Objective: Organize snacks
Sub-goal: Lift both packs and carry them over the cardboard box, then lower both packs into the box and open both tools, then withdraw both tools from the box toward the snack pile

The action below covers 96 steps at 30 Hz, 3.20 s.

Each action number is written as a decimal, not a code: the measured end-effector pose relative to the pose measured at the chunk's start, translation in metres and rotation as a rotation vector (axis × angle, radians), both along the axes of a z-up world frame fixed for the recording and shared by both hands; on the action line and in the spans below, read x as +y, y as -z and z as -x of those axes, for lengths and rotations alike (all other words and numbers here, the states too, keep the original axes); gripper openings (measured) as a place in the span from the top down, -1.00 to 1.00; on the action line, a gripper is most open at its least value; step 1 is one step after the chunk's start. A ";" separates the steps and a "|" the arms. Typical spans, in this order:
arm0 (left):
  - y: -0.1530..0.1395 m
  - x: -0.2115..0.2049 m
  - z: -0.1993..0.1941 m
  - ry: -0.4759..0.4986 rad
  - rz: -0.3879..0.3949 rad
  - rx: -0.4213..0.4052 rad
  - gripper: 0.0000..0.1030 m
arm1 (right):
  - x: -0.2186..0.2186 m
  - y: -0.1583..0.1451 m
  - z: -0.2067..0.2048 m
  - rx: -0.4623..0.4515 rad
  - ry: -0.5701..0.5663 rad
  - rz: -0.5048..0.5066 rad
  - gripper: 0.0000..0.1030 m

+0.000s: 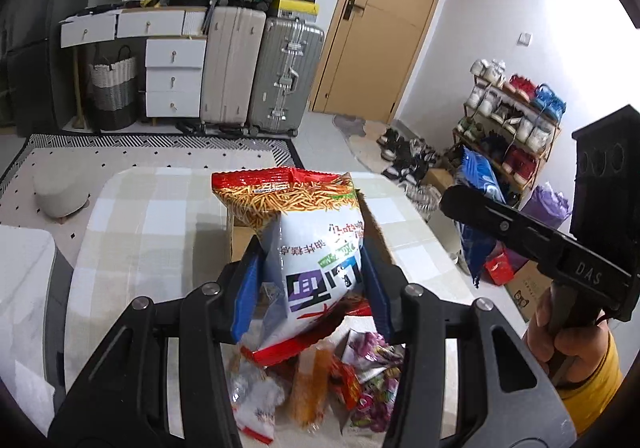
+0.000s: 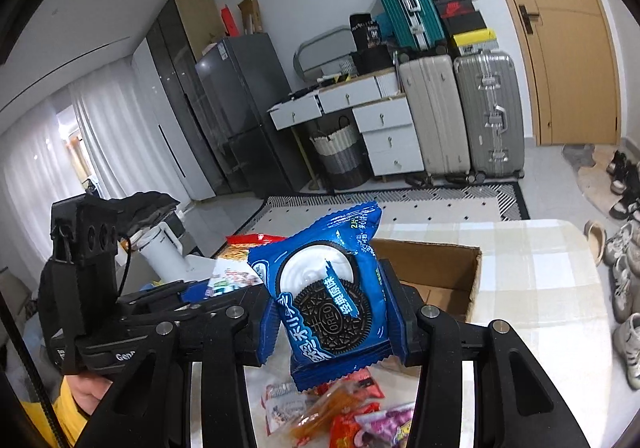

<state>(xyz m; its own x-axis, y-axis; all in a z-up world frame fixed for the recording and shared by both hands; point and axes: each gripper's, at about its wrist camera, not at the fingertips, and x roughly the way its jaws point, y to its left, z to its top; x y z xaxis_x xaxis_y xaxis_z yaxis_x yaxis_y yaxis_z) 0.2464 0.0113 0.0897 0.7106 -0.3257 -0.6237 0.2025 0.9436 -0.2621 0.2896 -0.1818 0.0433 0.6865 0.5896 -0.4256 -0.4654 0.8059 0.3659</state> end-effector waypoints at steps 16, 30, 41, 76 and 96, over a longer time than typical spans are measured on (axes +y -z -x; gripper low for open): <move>0.062 -0.016 -0.178 -0.025 -0.052 0.148 0.15 | 0.003 0.063 -0.101 0.153 0.021 0.034 0.13; 0.149 -0.029 -0.253 -0.024 -0.087 0.243 0.15 | 0.007 0.107 -0.136 0.237 0.000 0.047 0.13; 0.158 -0.029 -0.223 -0.028 -0.100 0.219 0.15 | 0.015 0.115 -0.141 0.264 0.004 0.079 0.13; 0.063 -0.027 -0.054 -0.113 -0.135 0.070 -0.53 | -0.011 0.028 -0.026 0.091 0.062 0.045 -0.24; -0.026 -0.035 0.165 -0.106 -0.156 -0.144 -0.60 | -0.036 -0.010 0.154 -0.146 0.156 -0.034 -0.91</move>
<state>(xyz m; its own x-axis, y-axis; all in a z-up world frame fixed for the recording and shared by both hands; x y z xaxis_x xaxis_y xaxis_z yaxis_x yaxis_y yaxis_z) 0.0815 -0.0235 0.1156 0.8209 -0.1521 -0.5504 0.1248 0.9884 -0.0870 0.1357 -0.2180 0.0538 0.8236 0.4833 -0.2968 -0.3857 0.8610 0.3316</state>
